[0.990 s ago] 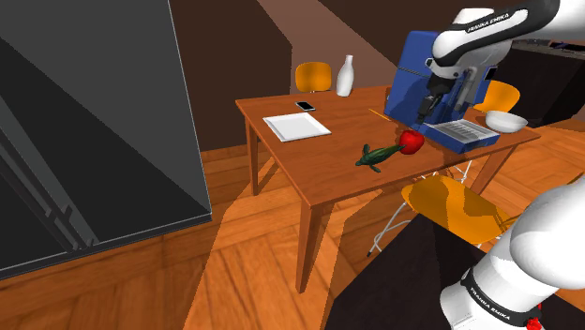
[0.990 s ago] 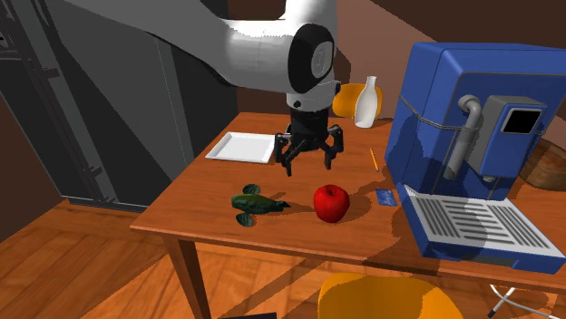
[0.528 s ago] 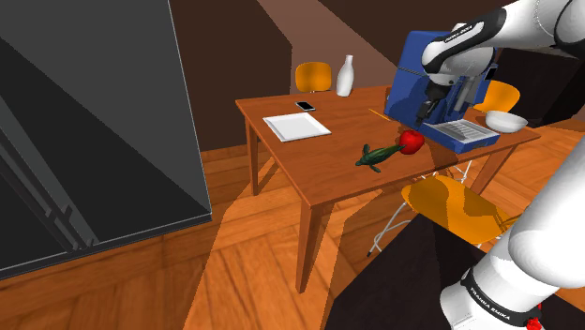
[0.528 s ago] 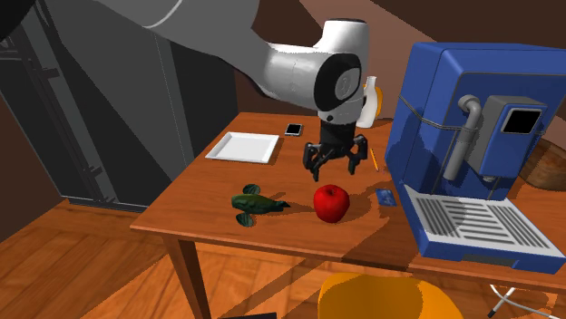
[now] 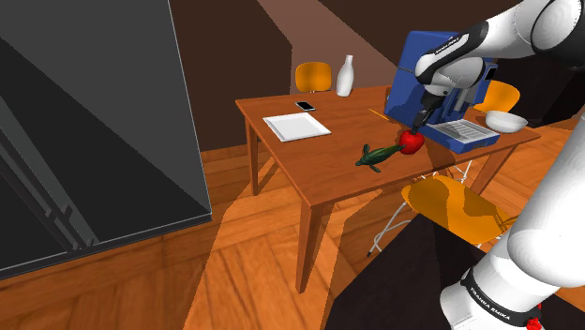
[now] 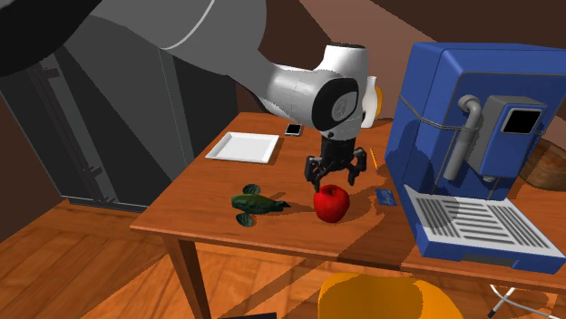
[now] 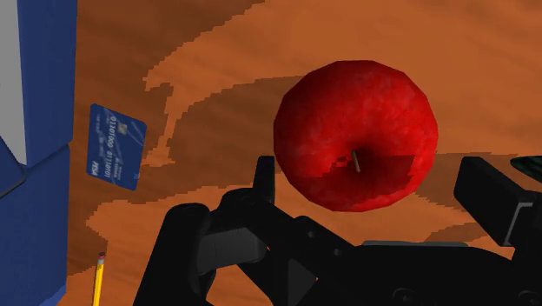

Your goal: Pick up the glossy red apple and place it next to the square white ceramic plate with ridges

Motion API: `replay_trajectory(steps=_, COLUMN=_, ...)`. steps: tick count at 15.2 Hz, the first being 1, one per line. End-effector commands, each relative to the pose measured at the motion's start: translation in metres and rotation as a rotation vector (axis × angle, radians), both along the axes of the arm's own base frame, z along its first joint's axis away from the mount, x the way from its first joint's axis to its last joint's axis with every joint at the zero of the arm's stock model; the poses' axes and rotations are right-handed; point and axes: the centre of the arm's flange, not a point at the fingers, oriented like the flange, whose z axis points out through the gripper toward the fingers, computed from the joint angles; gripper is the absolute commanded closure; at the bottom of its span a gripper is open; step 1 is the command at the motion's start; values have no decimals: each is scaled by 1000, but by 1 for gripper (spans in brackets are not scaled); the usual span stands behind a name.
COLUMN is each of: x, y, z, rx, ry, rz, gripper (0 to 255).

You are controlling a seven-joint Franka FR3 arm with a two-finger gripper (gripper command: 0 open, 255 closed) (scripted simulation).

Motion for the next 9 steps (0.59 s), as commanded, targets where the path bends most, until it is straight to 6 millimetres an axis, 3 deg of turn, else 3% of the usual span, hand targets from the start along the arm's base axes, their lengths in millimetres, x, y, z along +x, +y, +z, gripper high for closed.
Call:
replay_trajectory(steps=1, x=0, y=0, z=-2, rx=0, ry=0, rz=0, gripper=0)
replay_trajectory(steps=6, x=0, y=0, z=-2, rx=0, ry=0, rz=0, gripper=0)
replay_trajectory(steps=7, x=0, y=0, z=-2, rx=0, ry=0, rz=0, gripper=255)
replay_trajectory(steps=9, x=0, y=0, z=-2, rx=0, ry=0, rz=0, gripper=255)
